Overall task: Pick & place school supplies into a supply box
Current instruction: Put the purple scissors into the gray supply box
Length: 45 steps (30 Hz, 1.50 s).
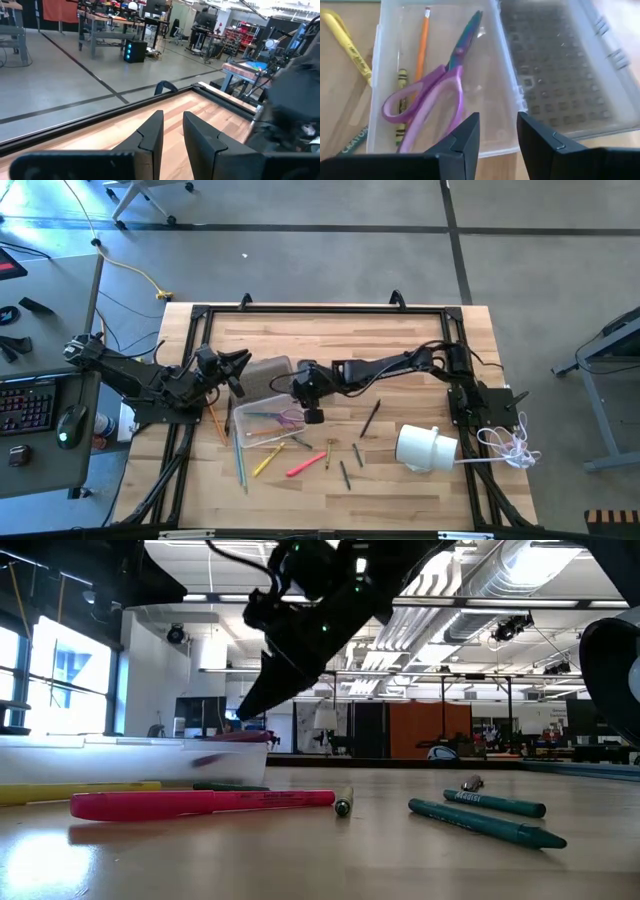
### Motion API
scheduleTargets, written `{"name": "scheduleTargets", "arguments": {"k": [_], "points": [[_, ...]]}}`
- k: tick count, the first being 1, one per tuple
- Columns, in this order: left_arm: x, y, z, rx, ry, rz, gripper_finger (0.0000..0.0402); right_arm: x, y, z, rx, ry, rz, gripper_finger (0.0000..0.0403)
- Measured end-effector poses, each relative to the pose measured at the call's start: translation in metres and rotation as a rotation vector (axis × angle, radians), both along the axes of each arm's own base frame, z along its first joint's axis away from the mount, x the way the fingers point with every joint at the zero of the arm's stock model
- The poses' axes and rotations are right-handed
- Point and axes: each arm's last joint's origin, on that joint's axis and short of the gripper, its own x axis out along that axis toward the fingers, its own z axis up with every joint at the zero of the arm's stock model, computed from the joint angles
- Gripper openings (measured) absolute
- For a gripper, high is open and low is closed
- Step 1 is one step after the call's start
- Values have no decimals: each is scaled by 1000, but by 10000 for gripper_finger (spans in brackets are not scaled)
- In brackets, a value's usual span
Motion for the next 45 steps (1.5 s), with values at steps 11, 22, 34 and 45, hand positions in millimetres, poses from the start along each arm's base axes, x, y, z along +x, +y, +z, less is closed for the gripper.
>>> {"name": "scheduleTargets", "arguments": {"k": [11,22,34,45], "points": [[0,0,-1,4,9,-1,111,-8,19,-10,61,123,85,114],[0,0,-1,4,9,0,111,-7,36,-8,73,90,184,114],[0,0,-1,5,11,3,111,-20,33,-7,11,225,114,114],[0,0,-1,5,11,2,111,-10,34,-1,-28,95,91,114]]}}
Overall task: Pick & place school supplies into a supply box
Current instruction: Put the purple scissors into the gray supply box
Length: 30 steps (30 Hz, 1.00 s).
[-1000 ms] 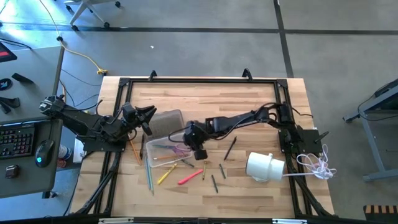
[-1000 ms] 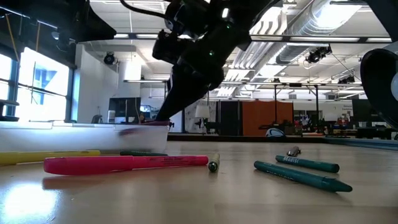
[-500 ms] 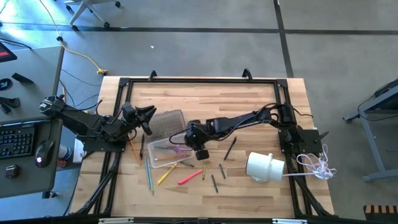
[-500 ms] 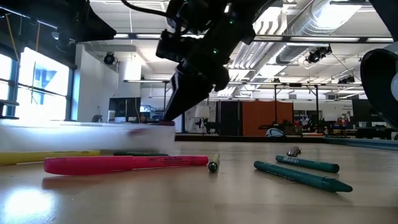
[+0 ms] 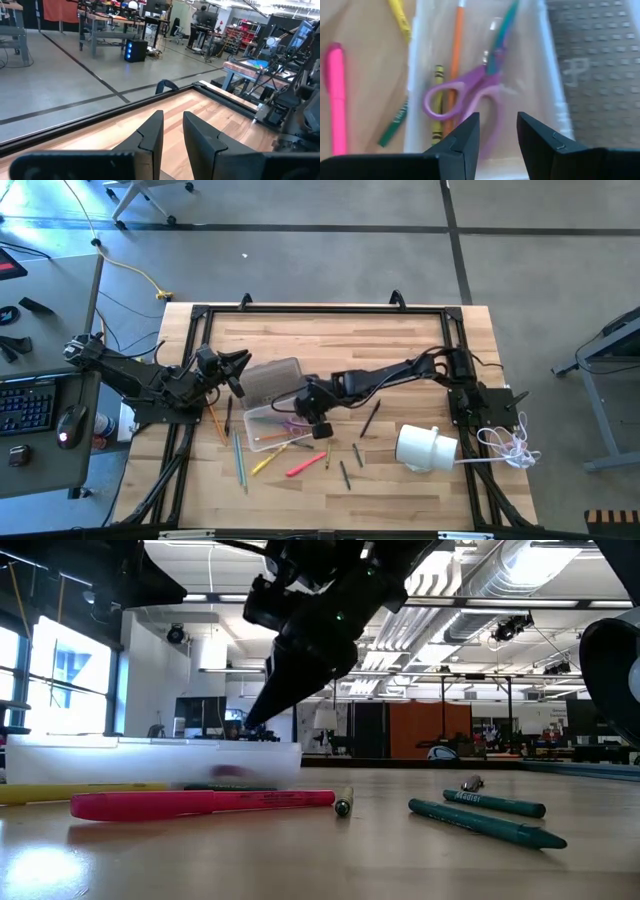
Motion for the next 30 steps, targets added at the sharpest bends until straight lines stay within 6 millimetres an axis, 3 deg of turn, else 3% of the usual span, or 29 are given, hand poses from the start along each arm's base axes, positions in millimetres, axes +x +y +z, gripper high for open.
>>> {"name": "scheduleTargets", "arguments": {"k": [6,14,17,23,30], "points": [[0,0,0,1,2,0,111,0,1,9,15,-38,19,114],[0,0,0,-1,4,-22,111,3,-12,-12,16,23,-37,112],[1,-1,0,-4,3,-31,111,4,-16,-16,10,31,-55,90],[1,-1,-1,-26,-13,-29,111,-2,-25,-20,-29,103,-124,9],[1,-3,-8,-102,8,-115,111,-13,-30,-25,-136,231,-266,11]]}}
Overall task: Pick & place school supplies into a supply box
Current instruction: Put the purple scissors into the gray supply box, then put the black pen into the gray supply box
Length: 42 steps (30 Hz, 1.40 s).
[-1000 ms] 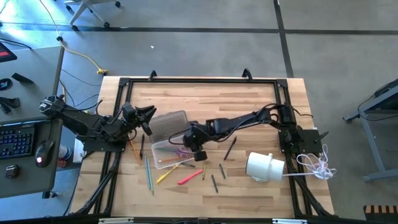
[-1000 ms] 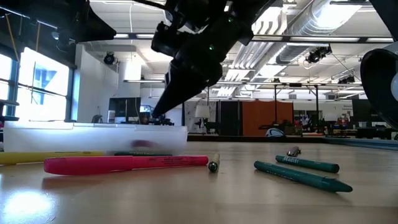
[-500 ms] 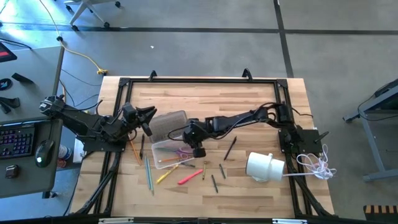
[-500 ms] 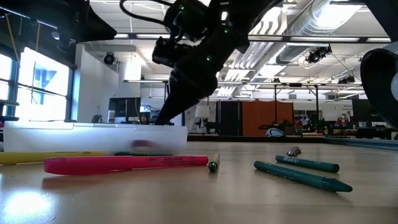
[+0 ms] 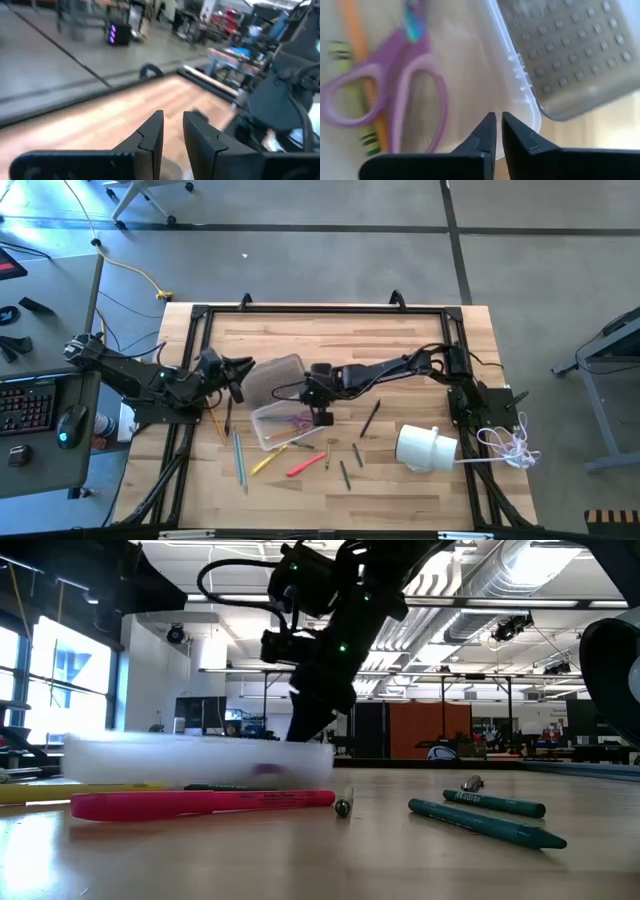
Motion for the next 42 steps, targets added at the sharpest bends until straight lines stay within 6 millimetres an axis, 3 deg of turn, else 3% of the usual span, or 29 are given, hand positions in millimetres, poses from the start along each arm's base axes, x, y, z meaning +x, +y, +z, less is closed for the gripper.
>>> {"name": "scheduleTargets", "arguments": {"k": [9,19,23,30,35,42], "points": [[-2,-7,-21,-424,54,-212,111,-15,-3,-8,-49,149,-96,11],[-10,-8,-33,-663,177,-217,110,-9,8,0,-77,80,-11,4],[-19,-10,-23,-839,346,-231,110,-7,10,15,-109,9,-2,2],[-31,-10,-7,-983,695,-30,110,-7,15,53,-117,-145,61,1],[-17,-17,-17,-994,815,10,110,-14,16,69,-103,-157,80,3],[4,-23,-42,-950,931,246,110,-39,12,104,-201,-121,45,4]]}}
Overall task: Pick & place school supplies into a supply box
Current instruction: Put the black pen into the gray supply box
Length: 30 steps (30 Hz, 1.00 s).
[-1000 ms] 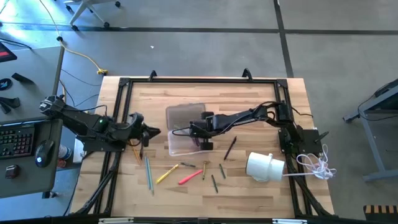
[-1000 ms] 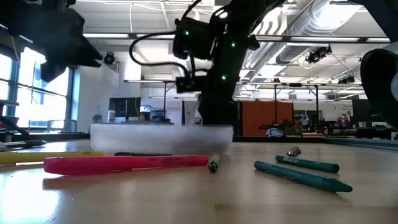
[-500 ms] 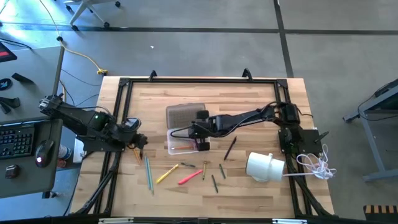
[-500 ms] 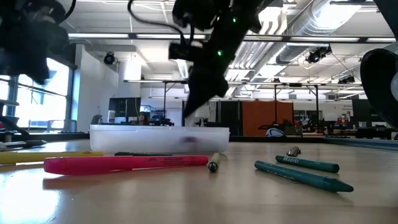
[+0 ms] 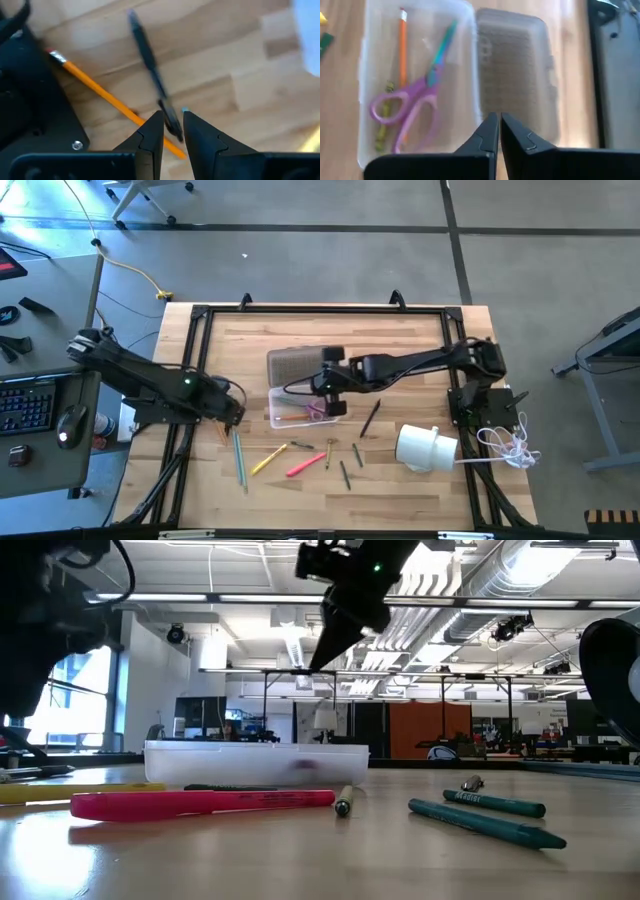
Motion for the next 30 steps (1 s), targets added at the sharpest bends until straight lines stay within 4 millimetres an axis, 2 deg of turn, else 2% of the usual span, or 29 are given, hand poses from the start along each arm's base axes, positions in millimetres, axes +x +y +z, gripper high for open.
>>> {"name": "scheduleTargets", "arguments": {"k": [9,15,18,22,30], "points": [[15,-4,-17,70,52,122,110,-42,-3,57,-44,-60,-42,4],[14,11,-33,74,49,217,110,-62,-4,88,-11,-177,-76,3],[9,20,-46,61,78,229,110,-66,-4,93,-5,-193,-73,4],[12,29,-56,45,30,236,110,-67,-4,94,-1,-191,-69,1],[6,35,-66,31,51,221,110,-69,-4,92,-1,-167,-67,1]]}}
